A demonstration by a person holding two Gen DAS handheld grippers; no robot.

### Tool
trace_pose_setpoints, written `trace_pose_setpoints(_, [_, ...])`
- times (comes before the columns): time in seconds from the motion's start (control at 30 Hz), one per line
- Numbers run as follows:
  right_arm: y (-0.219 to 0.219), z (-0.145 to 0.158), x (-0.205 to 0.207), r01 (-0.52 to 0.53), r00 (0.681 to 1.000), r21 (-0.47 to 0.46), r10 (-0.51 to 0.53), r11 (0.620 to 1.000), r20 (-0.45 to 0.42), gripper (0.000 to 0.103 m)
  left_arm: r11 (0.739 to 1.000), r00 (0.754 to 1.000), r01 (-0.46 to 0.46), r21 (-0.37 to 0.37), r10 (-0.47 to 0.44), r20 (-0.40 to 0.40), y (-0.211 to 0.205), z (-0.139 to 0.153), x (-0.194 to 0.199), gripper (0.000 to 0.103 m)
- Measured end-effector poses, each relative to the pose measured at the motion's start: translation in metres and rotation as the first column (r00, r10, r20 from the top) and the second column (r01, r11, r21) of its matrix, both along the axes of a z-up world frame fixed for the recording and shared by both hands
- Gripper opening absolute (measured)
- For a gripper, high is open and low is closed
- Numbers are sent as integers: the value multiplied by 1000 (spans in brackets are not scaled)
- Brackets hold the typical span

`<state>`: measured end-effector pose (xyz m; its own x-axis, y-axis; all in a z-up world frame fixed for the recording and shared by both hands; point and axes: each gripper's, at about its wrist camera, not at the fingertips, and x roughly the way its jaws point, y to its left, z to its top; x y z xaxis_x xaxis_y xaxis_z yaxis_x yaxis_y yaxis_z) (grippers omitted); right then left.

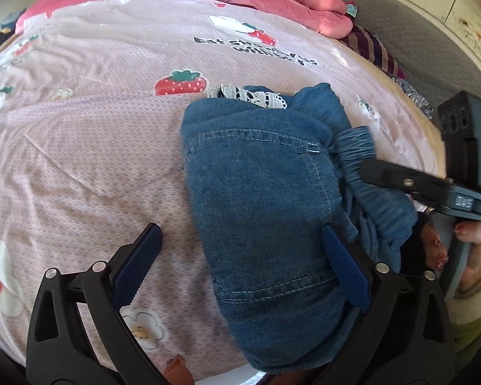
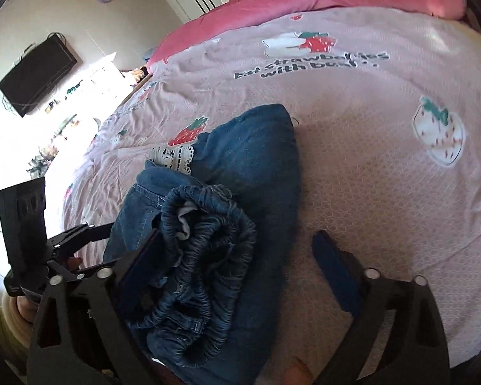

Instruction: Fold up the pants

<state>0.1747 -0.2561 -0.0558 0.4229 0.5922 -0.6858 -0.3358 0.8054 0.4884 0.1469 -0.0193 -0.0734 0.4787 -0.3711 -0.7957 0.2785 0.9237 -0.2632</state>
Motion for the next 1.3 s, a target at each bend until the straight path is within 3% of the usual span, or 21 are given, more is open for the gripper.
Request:
trace_pose_setpoints(0.07, [0,-2,1,-4,1000,43,5,999,-16,58,1000,1000,11,-8,-11,16,-4,1,-1,78])
trace_pose_setpoints(0.13, [1,2,-2,-4,1000,49,4,999,0,48,999,998,42,-20,-41,43,-9,4,-4,49])
trace_pose_setpoints(0.17, [2,6,-5,0,1000,41,-1,999,21,42,999,997,43,-9,-43,61,-13,7,-6,47])
trace_pose_setpoints(0.2, [3,10,-9,4,999,27,-5,1000,44,39,999,996,50,0,-50,72,-15,9,-7,38])
trace_pose_setpoints(0.3, [16,30,-20,-17,989,-44,24,999,145,34,999,992,54,3,-54,113,-15,22,-10,28])
trace_pose_setpoints(0.47, [39,73,-19,-54,956,-91,78,994,283,34,998,969,12,57,-26,247,-9,56,-6,28])
trace_pose_setpoints(0.67, [67,97,24,-64,937,-104,96,993,335,34,996,956,-74,49,57,288,15,82,25,28])
trace_pose_setpoints(0.83, [89,81,66,-46,957,-115,77,992,278,34,990,960,-115,85,89,265,29,75,61,28])
trace_pose_setpoints(1.0, [99,49,97,-18,982,-161,48,987,184,35,981,970,-149,127,121,209,36,47,86,30])
trace_pose_setpoints(1.13, [94,27,105,8,993,-180,13,984,119,40,978,975,-159,134,134,180,40,30,89,41])
trace_pose_setpoints(1.3, [81,13,109,35,998,-153,-25,988,65,53,978,974,-178,111,159,161,44,19,87,54])
